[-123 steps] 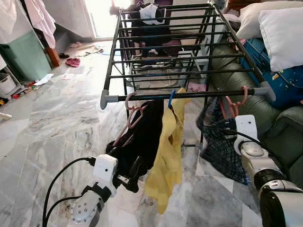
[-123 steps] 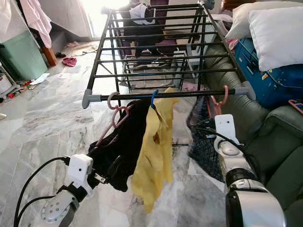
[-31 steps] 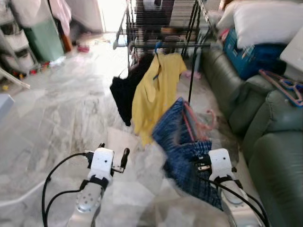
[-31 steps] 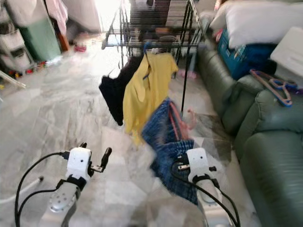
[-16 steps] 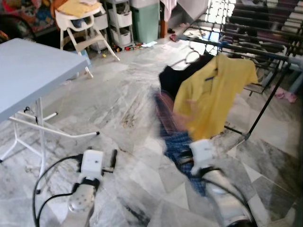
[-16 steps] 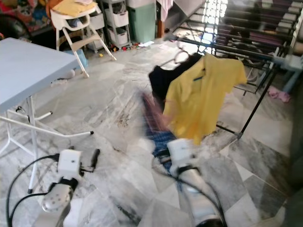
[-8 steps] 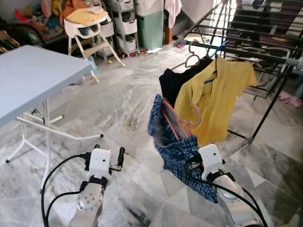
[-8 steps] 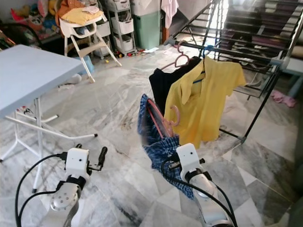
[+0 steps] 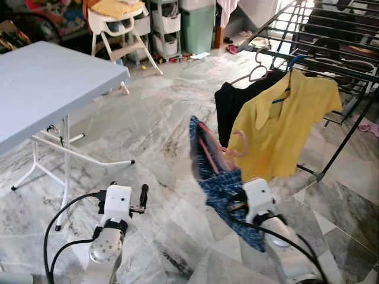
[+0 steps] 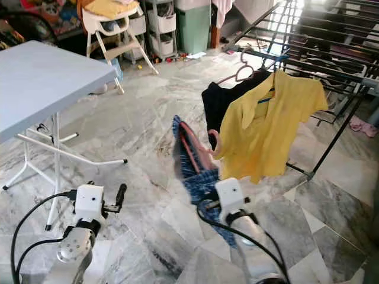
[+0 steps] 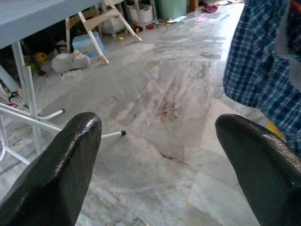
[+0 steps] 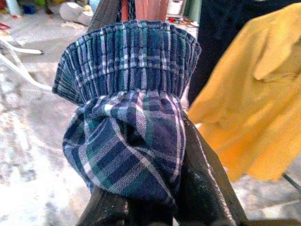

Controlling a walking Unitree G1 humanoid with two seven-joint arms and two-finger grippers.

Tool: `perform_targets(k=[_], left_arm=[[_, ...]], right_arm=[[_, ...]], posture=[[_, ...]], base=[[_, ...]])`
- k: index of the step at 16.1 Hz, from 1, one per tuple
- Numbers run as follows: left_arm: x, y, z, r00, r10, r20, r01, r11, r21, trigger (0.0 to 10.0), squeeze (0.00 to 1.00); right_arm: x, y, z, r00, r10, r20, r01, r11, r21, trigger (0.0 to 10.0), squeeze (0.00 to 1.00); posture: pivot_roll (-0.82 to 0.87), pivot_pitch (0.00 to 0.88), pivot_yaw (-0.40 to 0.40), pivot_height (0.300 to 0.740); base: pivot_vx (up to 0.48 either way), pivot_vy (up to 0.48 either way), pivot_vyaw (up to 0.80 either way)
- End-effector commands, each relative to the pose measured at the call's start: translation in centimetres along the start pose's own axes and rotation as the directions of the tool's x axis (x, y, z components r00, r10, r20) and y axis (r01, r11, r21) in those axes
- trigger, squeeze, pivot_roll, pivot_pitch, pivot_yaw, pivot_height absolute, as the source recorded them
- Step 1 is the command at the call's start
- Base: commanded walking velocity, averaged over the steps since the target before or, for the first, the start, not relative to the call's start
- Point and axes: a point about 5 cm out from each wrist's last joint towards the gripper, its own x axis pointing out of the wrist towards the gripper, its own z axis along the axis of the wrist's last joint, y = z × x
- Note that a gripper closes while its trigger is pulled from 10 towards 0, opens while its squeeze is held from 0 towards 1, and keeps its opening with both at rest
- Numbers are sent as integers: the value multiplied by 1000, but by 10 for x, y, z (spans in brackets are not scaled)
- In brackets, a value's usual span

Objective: Hang hanger

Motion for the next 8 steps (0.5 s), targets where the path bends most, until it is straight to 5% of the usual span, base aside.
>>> perform_targets(k=[1,8], left_arm=[[3,-1,4,1000,-3,10,3,1000,1,10000,0],[3,-3,4,1000,-14,2,14,1000,5,10000,0]], right_arm=[[3,-5,9,999,-9,35,9,1000,-7,10000,0],[2,-4,12,999,0,55,1,1000,-5,10000,0]], posture=[[-10,0,41,740],[-14,0,44,740]], base=[[0,307,0],[0,410,0]])
